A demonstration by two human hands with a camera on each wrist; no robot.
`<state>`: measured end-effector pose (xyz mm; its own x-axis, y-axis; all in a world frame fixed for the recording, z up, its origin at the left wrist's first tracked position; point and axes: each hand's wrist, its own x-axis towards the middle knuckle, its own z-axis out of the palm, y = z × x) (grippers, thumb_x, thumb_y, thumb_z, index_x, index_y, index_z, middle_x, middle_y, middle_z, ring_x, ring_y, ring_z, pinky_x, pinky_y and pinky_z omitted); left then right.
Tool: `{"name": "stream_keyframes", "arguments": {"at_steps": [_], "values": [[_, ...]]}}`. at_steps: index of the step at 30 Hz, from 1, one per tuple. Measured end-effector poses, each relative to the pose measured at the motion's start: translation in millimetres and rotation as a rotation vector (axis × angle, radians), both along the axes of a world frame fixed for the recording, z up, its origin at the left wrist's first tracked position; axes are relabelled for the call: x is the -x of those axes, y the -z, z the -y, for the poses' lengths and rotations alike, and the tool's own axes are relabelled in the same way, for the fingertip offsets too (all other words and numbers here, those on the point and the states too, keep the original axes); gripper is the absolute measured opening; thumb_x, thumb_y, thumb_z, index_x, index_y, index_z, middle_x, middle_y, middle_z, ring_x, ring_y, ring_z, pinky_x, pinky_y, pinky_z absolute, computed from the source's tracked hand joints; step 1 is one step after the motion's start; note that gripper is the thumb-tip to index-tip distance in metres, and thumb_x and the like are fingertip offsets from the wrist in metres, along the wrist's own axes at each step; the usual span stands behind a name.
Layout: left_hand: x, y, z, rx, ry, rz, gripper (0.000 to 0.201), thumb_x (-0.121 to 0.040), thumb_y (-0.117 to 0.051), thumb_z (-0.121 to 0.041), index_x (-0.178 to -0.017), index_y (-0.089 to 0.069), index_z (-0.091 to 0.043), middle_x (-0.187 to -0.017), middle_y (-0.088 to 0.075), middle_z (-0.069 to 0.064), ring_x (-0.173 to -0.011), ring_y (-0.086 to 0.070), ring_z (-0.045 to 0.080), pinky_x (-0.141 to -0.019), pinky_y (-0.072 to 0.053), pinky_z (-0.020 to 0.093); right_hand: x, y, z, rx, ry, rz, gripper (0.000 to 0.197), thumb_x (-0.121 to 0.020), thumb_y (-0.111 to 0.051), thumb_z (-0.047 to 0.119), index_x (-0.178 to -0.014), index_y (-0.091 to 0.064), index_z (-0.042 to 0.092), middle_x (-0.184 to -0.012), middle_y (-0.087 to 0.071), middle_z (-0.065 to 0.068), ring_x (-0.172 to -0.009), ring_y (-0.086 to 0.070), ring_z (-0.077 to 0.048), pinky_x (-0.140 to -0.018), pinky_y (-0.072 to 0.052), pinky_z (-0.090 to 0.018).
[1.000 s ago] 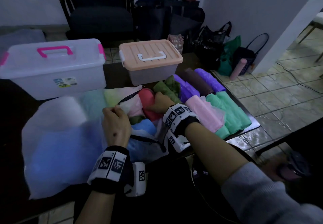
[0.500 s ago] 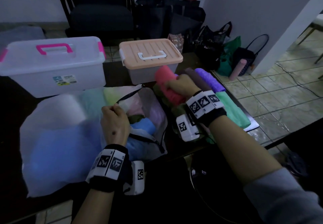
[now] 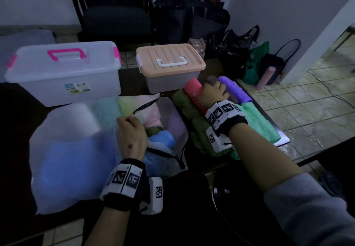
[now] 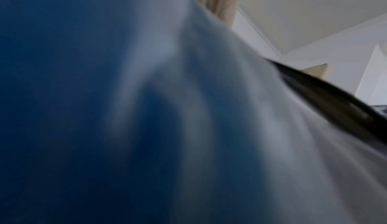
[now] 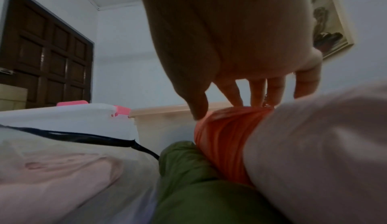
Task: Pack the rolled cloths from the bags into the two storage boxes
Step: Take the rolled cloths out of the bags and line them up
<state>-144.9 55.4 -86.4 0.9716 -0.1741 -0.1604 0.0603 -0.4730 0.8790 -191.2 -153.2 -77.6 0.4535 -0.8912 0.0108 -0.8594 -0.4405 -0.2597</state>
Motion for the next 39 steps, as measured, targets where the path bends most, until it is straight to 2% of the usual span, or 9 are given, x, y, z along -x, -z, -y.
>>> {"name": "stream_keyframes", "arguments": {"at_steps": [4,8,11,13,19,26,32,36,39], "values": [[1.4,-0.9,-1.3,0.006,0.002,0.014,0.032,-0.101,-0.031,-0.027,-0.114,-0.046,-0.002,-0.121,-0.054,0.024,-0.105,-0.051,0.037,-0.072,-0.028,0.030,3.2,-14.1,-13.7,-0.061,-0.141,0.256,0.037,-0.095,-0.044,0.027,-0.124,-0.051,0.005,-0.131,-0.046,-0.019,-0.123,-0.039,-0.034,-0.099,-0.034,-0.042],[4.2,-3.5,-4.5,0.023,0.016,0.030,0.032,-0.101,-0.031,-0.028,-0.113,-0.046,-0.002,-0.115,-0.055,0.022,-0.089,-0.047,0.029,-0.070,-0.027,0.029,10.9,-15.3,-55.9,-0.468,-0.319,0.412,0.026,-0.098,-0.042,0.035,-0.090,-0.057,0.015,-0.079,-0.058,-0.006,-0.071,-0.054,-0.020,-0.066,-0.045,-0.030],[7.9,-1.7,-10.0,0.064,0.027,0.076,0.028,-0.101,-0.033,-0.029,-0.108,-0.047,-0.006,-0.099,-0.054,0.013,-0.083,-0.046,0.022,-0.066,-0.027,0.024,16.5,-5.5,-91.4,-0.912,-0.371,0.161,0.052,-0.095,-0.032,0.055,-0.109,-0.054,0.010,-0.091,-0.059,-0.012,-0.072,-0.059,-0.024,-0.061,-0.053,-0.029],[12.0,0.1,-13.9,0.117,0.034,0.119,0.025,-0.101,-0.035,-0.028,-0.106,-0.049,-0.007,-0.091,-0.052,0.006,-0.079,-0.046,0.019,-0.061,-0.026,0.021,16.9,1.3,-106.9,-1.041,-0.341,0.071,0.077,-0.088,-0.029,0.069,-0.132,-0.047,0.008,-0.126,-0.054,-0.012,-0.101,-0.060,-0.032,-0.077,-0.057,-0.040],[8.9,0.4,-20.8,0.206,-0.001,0.111,0.028,-0.100,-0.039,-0.026,-0.110,-0.052,-0.003,-0.096,-0.054,0.005,-0.086,-0.048,0.017,-0.066,-0.029,0.017,16.5,4.1,-117.8,-1.120,-0.264,0.179,0.057,-0.093,-0.049,0.047,-0.134,-0.048,0.007,-0.135,-0.051,-0.011,-0.118,-0.052,-0.033,-0.094,-0.048,-0.043],[-8.0,0.6,-22.7,0.233,-0.065,0.064,0.033,-0.099,-0.039,-0.024,-0.116,-0.052,0.001,-0.118,-0.057,0.019,-0.100,-0.051,0.025,-0.076,-0.033,0.025,29.1,-2.8,-89.2,-1.193,-0.188,0.416,0.045,-0.088,-0.064,0.026,-0.123,-0.055,-0.001,-0.094,-0.065,-0.007,-0.080,-0.063,-0.019,-0.064,-0.057,-0.027],[-3.0,13.2,-13.8,0.212,-0.120,-0.095,0.041,-0.102,-0.032,-0.026,-0.123,-0.049,0.004,-0.127,-0.052,0.022,-0.114,-0.049,0.032,-0.089,-0.035,0.033,46.5,-35.7,-35.3,-1.152,-0.025,0.820,0.044,-0.086,-0.063,0.025,-0.120,-0.058,-0.001,-0.110,-0.066,-0.016,-0.091,-0.067,-0.022,-0.075,-0.057,-0.023],[4.5,21.0,-11.9,0.229,-0.126,-0.069,0.039,-0.102,-0.032,-0.023,-0.123,-0.047,0.006,-0.106,-0.048,0.016,-0.094,-0.043,0.022,-0.065,-0.023,0.022,54.6,-47.0,10.8,-1.098,0.141,1.053,0.012,-0.095,-0.053,0.026,-0.091,-0.059,0.016,-0.071,-0.070,0.001,-0.056,-0.067,-0.009,-0.044,-0.054,-0.025],[2.2,26.6,-12.7,0.249,-0.130,-0.055,0.037,-0.101,-0.035,-0.022,-0.119,-0.050,0.007,-0.111,-0.052,0.021,-0.090,-0.038,0.015,-0.062,-0.023,0.017,56.7,-47.7,36.0,-0.947,0.318,1.263,0.016,-0.089,-0.063,0.026,-0.092,-0.059,0.011,-0.094,-0.069,-0.012,-0.083,-0.068,-0.024,-0.066,-0.059,-0.041]]}}
